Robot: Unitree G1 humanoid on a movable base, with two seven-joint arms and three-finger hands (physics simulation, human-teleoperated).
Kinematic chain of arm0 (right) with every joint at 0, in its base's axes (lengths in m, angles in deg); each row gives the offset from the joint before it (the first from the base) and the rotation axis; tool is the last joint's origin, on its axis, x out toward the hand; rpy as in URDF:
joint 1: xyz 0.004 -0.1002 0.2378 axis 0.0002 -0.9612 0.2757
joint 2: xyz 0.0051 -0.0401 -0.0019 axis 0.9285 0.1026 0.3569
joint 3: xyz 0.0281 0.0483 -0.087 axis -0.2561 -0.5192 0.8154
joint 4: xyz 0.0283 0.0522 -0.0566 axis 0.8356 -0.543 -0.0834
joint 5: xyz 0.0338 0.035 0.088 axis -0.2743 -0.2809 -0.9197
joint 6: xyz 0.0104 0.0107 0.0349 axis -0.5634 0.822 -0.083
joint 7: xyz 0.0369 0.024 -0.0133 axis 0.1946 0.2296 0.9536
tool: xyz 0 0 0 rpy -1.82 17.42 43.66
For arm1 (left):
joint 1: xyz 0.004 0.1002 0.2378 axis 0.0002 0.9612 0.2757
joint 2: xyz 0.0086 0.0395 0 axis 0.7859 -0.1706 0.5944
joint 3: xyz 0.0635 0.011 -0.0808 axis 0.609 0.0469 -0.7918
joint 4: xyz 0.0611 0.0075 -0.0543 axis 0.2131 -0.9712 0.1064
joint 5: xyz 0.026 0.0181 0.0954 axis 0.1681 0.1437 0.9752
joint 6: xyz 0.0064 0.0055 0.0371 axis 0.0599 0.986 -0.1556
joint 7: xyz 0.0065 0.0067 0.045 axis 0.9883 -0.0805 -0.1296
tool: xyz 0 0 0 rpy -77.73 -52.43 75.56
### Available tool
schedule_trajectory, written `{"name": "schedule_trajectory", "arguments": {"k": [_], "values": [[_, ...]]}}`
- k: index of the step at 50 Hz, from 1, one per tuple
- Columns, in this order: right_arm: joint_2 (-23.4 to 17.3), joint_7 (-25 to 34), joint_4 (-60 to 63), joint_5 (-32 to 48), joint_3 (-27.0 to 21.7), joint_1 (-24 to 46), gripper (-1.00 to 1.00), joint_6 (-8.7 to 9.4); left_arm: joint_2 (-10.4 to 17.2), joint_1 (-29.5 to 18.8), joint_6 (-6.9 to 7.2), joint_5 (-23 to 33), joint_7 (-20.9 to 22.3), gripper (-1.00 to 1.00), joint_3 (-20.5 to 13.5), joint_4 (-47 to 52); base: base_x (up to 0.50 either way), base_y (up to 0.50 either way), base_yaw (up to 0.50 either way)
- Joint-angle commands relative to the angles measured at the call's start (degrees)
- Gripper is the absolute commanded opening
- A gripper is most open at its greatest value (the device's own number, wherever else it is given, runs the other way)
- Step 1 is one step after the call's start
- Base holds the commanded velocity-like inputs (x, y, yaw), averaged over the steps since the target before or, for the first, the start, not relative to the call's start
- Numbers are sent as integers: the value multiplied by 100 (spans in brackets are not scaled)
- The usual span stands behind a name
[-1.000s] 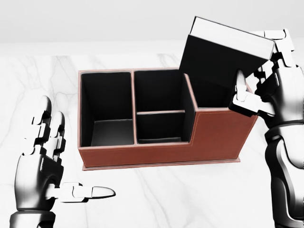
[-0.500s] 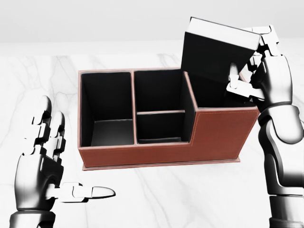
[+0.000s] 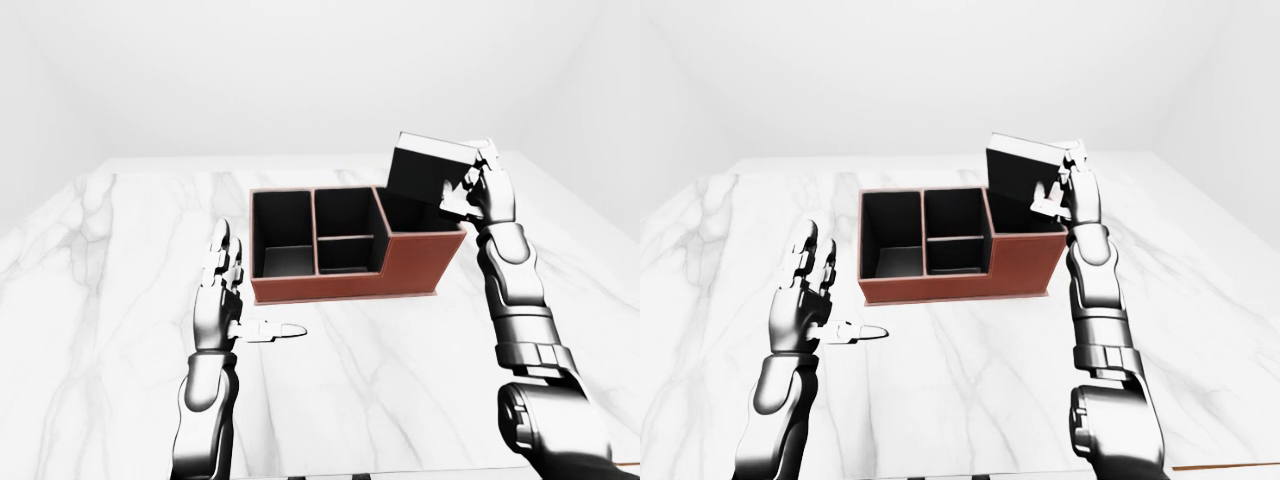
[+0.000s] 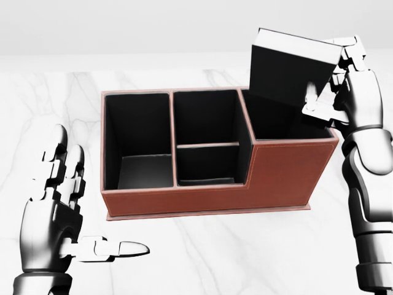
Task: Pick up the book and place it in the right compartment of the caddy.
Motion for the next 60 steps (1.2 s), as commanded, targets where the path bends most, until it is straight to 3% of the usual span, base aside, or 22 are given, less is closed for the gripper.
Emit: {"name": "schedule_trajectory", "arguments": {"k": [1,35,60], "values": [[-117,-67,-217,-142,-102,205,-100,0,-5,-18,0,-31,21,100,-4,-71,0,0,0],[-148,-85,-1106,26,14,661,-100,0,-3,-11,0,-38,28,100,-3,-78,0,0,0],[-221,-155,-2670,104,79,1203,-100,0,-3,-15,0,-28,30,100,4,-97,0,0,0]]}}
